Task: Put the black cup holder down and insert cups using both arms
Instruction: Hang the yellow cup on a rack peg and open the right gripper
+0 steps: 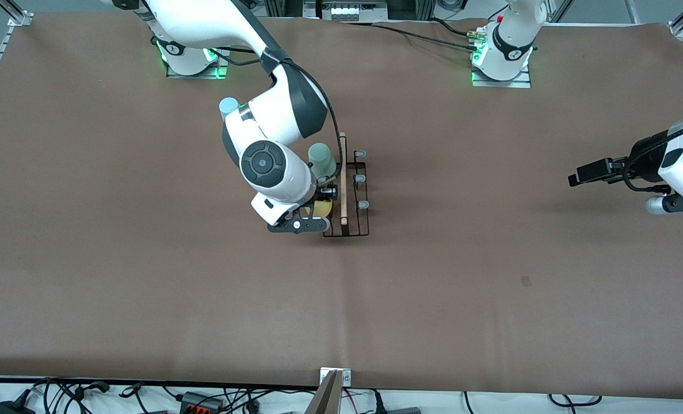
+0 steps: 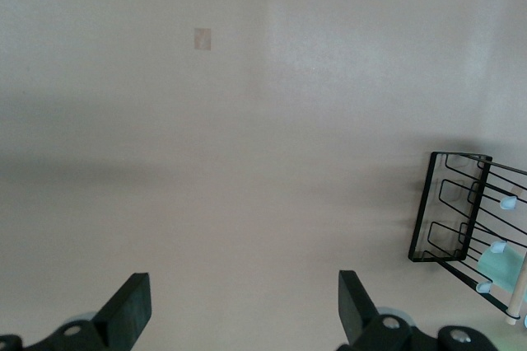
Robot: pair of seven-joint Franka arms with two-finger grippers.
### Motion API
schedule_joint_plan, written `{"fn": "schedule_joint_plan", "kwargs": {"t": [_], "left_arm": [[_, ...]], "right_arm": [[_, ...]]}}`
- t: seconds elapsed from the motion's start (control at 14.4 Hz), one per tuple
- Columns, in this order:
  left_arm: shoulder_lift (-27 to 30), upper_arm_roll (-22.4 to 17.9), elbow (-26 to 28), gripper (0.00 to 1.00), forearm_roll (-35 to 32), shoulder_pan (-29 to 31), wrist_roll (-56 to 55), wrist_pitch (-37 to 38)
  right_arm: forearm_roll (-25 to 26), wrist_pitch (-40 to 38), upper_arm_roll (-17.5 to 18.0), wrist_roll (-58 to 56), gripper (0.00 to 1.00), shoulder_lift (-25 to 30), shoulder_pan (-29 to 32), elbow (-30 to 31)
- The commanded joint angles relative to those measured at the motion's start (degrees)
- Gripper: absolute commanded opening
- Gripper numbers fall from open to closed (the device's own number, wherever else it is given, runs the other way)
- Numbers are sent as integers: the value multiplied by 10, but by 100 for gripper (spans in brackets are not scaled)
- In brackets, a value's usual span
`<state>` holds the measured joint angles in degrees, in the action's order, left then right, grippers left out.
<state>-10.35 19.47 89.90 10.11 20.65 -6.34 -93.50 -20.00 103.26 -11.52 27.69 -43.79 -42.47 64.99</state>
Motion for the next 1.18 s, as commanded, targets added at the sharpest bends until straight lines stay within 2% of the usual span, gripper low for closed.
{"fn": "schedule_joint_plan", "kwargs": {"t": [0.0, 0.77, 0.91, 0.97, 1.04, 1.11], "left_arm": [[-3, 2, -9, 100, -7, 2, 5, 9], [-6, 1, -9, 100, -2, 9, 6, 10], [-12, 0, -10, 100, -1, 14, 42, 10], [-20, 0, -12, 100, 0, 22, 70, 10], [-30, -1, -18, 100, 14, 37, 100, 10], [-39, -1, -22, 100, 35, 49, 113, 10]], "right_arm": [[-9, 9, -2, 8, 18, -1, -2, 2], [-7, 36, -1, 1, 18, -31, -8, 2], [-8, 41, -1, 0, 19, -33, -10, 2], [-5, 41, -1, -1, 25, -33, -11, 3], [-4, 41, -1, 2, 49, -35, -11, 3], [-3, 42, -2, 7, 94, -37, -13, 4]]}}
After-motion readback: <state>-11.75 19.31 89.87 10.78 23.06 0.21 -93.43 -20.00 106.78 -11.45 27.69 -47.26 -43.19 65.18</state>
